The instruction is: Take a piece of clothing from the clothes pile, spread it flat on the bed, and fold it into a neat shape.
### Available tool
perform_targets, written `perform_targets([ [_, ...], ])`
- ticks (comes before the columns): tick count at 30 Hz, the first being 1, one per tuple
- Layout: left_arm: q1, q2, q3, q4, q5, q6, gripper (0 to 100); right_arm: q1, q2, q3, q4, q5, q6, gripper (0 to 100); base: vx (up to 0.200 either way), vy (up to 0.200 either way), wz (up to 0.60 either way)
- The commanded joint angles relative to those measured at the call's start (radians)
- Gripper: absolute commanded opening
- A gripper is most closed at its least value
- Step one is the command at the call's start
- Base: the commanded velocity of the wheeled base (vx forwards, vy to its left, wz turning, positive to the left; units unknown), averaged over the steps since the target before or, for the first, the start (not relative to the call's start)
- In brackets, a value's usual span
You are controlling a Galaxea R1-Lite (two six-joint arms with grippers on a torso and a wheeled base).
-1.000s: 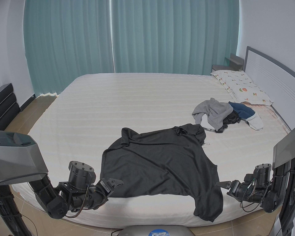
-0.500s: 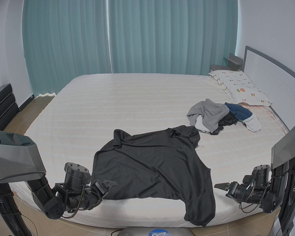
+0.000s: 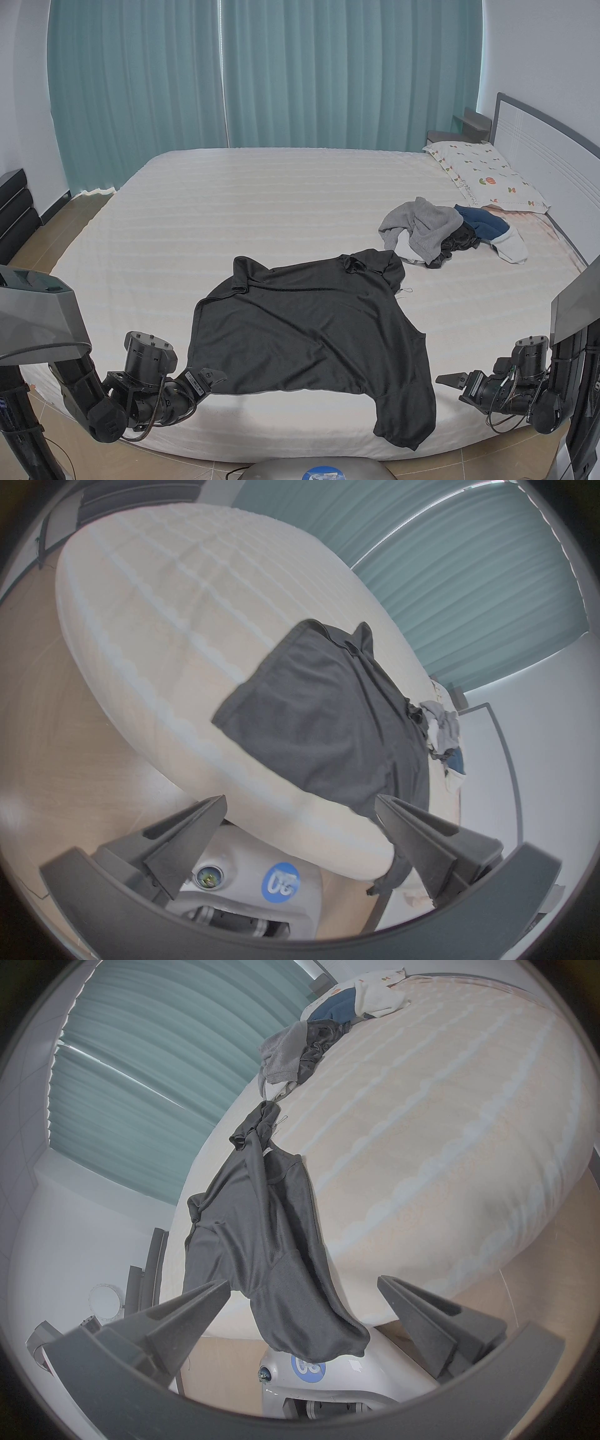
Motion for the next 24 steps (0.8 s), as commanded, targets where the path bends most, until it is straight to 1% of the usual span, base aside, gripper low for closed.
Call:
perform_targets([
  [1, 0.016, 0.074, -0.013, -0.003, 0.049, 0.024, 100, 0.004, 0.01, 0.012, -0.013, -0.001, 0.0, 100, 0.0, 0.0, 0.0],
  [4, 0.031, 0.105, -0.021, -0.005, 0.068, 0.05, 100, 0.007, 0.01, 0.012, -0.013, -0.001, 0.0, 100, 0.0, 0.0, 0.0],
  [11, 0.083, 0.14, -0.076, -0.005, 0.069, 0.053, 100, 0.008, 0.01, 0.01, -0.013, -0.001, 0.0, 100, 0.0, 0.0, 0.0],
  [17, 0.093, 0.168, -0.123, -0.003, 0.069, 0.058, 100, 0.008, 0.009, 0.008, -0.013, -0.002, -0.002, 100, 0.0, 0.0, 0.0],
  [20, 0.096, 0.189, -0.157, -0.001, 0.071, 0.083, 100, 0.008, 0.009, 0.005, -0.013, -0.002, -0.002, 100, 0.0, 0.0, 0.0],
  [24, 0.09, 0.221, -0.2, -0.001, 0.112, 0.104, 100, 0.013, 0.009, -0.004, -0.013, -0.005, -0.002, 100, 0.0, 0.0, 0.0],
])
